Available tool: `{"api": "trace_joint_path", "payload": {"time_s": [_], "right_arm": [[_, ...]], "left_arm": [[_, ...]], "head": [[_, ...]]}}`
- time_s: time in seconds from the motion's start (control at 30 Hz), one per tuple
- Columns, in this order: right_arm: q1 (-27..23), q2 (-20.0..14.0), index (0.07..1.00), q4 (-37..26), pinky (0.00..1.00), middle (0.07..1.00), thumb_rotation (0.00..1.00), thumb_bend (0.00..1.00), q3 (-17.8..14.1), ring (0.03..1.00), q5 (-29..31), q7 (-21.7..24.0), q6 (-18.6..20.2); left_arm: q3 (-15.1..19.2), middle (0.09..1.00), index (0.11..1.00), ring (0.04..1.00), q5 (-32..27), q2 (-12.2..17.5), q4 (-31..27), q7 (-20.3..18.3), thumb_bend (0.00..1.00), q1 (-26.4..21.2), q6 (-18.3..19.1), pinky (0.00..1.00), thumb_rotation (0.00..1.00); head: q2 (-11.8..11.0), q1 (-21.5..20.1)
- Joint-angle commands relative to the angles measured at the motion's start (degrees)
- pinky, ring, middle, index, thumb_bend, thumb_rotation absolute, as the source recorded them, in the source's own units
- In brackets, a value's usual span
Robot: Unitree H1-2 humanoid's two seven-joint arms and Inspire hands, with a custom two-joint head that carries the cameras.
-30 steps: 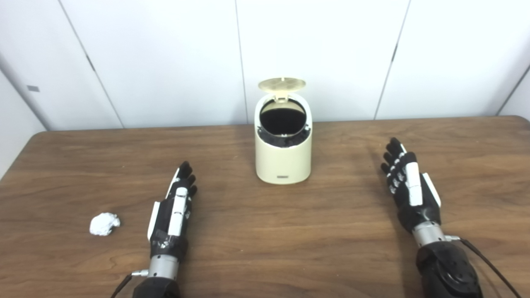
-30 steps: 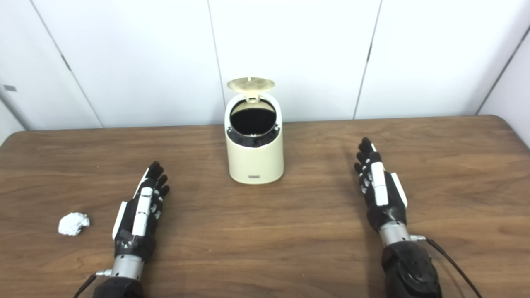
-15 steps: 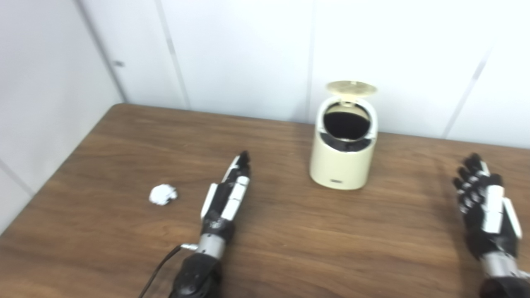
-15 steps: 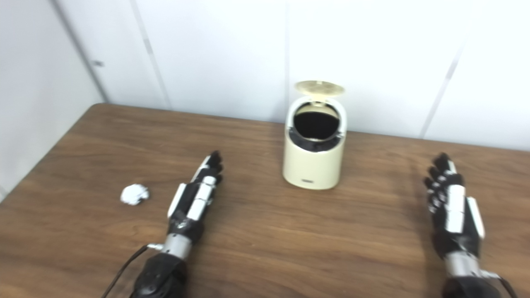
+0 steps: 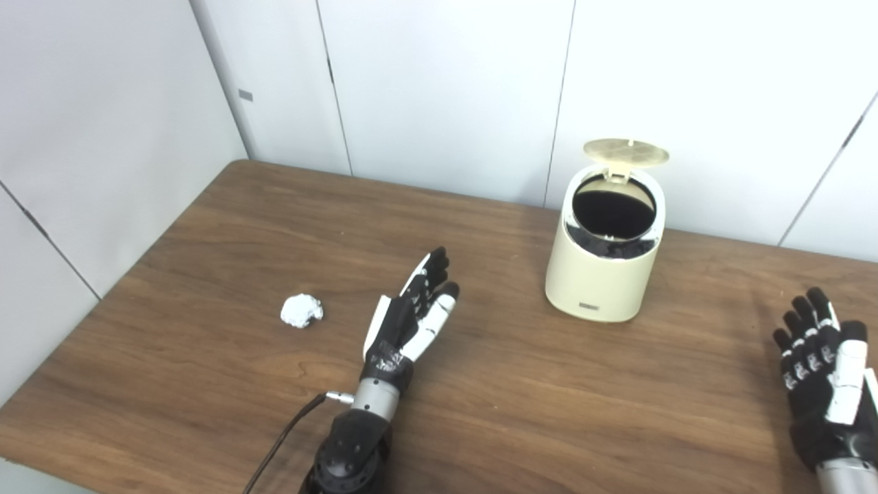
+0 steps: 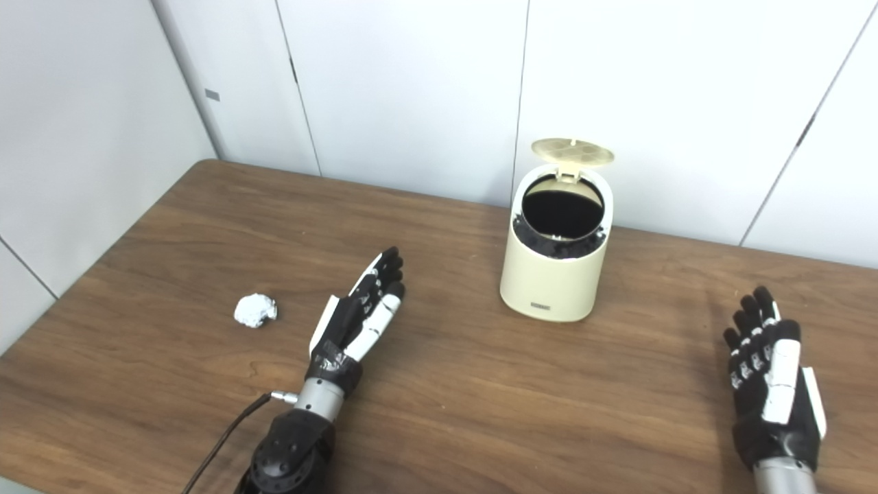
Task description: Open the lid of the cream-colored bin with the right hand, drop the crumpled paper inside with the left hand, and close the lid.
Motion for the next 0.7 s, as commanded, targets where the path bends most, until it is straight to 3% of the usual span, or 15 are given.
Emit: {"api": "trace_joint_path", "payload": {"time_s": [0.0,0.2,0.43,0.57,0.67], "right_arm": [[-1.34,-0.16,0.967,-2.51,1.0,0.982,1.0,0.56,-0.17,0.998,-0.03,-0.65,-0.42],[-1.31,0.03,0.964,-3.93,1.0,0.981,1.0,0.57,0.01,0.997,-0.17,-1.5,1.11],[-1.23,-0.35,0.968,-4.41,1.0,0.981,1.0,0.58,0.65,1.0,-0.76,-1.85,1.48],[-1.22,-0.58,0.97,-4.89,1.0,0.986,1.0,0.58,0.67,1.0,-0.72,-1.75,2.22],[-1.27,-0.57,0.97,-5.24,1.0,0.988,1.0,0.59,0.36,1.0,-0.5,-2.04,2.95]], "left_arm": [[-0.22,0.934,0.961,0.922,3.69,0.93,-3.68,1.38,0.54,-1.11,1.74,0.91,0.31],[0.38,0.905,0.94,0.864,10.67,7.57,-12.13,-0.86,0.72,-2.95,8.02,0.86,0.15],[2.89,0.904,0.912,0.873,9.45,15.43,-19.45,-5.37,0.87,-4.82,15.27,0.82,0.05],[2.93,0.907,0.888,0.871,12.29,18.79,-22.82,-7.4,0.88,-5.41,20.14,0.79,0.05],[0.89,0.901,0.871,0.874,18.72,22.82,-24.78,-9.86,0.86,-5.66,24.29,0.79,0.05]], "head": [[0.06,0.04],[0.1,0.61],[0.27,1.68],[0.67,2.12],[0.87,2.59]]}}
